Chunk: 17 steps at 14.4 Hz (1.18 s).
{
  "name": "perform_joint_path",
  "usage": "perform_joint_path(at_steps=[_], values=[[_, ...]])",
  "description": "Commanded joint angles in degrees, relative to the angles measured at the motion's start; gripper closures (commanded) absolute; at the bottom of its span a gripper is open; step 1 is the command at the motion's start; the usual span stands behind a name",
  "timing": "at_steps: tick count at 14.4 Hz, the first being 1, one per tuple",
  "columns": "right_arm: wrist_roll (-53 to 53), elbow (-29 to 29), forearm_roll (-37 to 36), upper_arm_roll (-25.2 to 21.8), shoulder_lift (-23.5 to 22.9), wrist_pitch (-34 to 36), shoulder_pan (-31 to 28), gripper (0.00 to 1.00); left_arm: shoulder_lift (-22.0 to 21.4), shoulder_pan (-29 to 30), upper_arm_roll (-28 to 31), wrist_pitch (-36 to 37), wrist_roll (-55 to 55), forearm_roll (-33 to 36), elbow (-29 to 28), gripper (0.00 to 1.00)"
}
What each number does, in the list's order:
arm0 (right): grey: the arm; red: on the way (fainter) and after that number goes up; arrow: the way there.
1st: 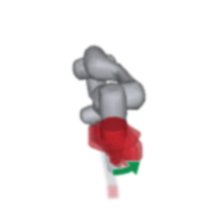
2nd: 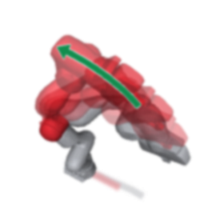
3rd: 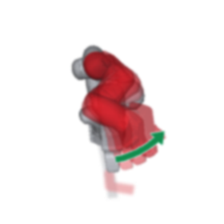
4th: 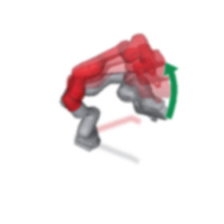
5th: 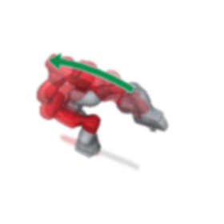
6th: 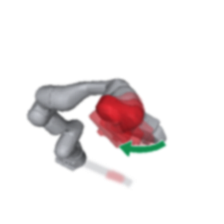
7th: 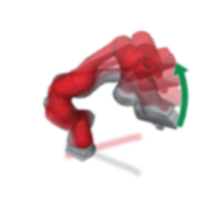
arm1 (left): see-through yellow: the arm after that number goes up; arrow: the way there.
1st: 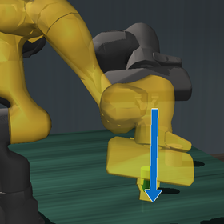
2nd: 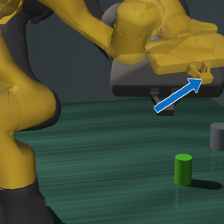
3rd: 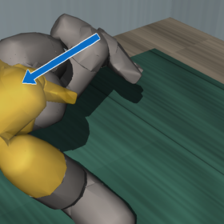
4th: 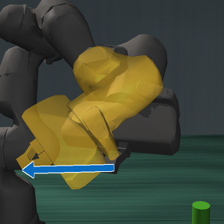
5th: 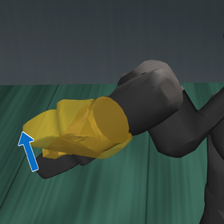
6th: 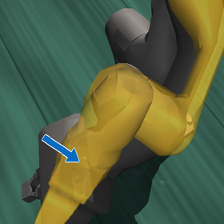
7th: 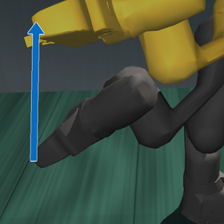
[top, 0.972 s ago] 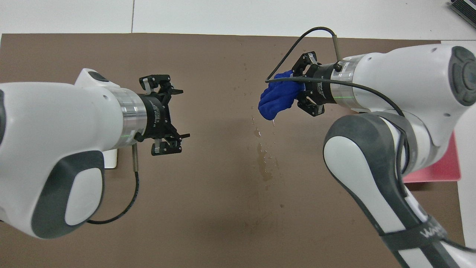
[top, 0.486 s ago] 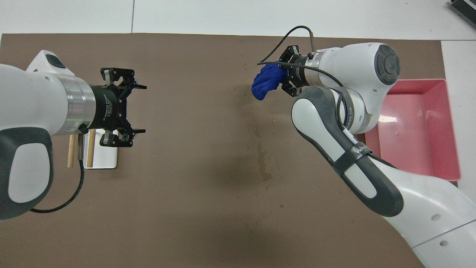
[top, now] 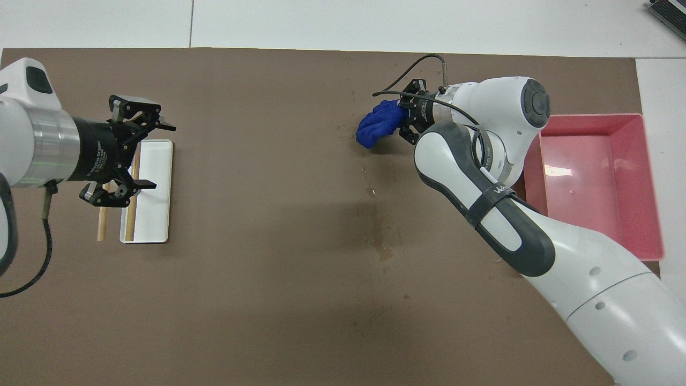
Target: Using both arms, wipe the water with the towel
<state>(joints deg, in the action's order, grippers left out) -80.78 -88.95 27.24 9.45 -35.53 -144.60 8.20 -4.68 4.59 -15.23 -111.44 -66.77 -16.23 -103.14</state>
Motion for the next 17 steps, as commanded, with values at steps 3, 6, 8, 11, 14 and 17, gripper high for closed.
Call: perform_joint_path(at_steps=[3, 6, 8, 11, 14, 17], values=[[1.4, -1.7, 7.8, 0.7, 0.6, -0.6, -1.0, 1.00, -0.9, 1.7, -0.1, -0.3, 4.1, 0.7, -0.1, 0.00], [1.4, -5.2, 8.5, 0.7, 1.8, -0.9, -0.2, 1.00, -0.8, 1.6, 0.3, 0.6, 13.0, 9.1, 0.6, 0.00], [1.2, -8.1, 8.5, 0.7, 2.7, -2.8, 0.7, 1.00, -0.7, 1.5, 1.1, 1.5, 20.9, 9.9, 1.0, 0.00], [1.4, -10.0, 8.5, 0.7, 3.6, -2.4, 1.7, 1.00, -0.3, -3.1, 8.6, 6.1, 38.0, 10.3, 2.6, 0.00], [1.7, -15.0, 8.5, 0.7, 6.6, -2.4, 2.9, 1.00, -0.5, -5.7, 12.5, 10.4, 55.6, 13.9, 3.6, 0.00], [1.8, -20.9, 8.5, 0.7, 10.1, -2.2, 3.0, 1.00, -0.1, -5.0, 12.4, 13.4, 66.4, 16.0, 5.0, 0.00]])
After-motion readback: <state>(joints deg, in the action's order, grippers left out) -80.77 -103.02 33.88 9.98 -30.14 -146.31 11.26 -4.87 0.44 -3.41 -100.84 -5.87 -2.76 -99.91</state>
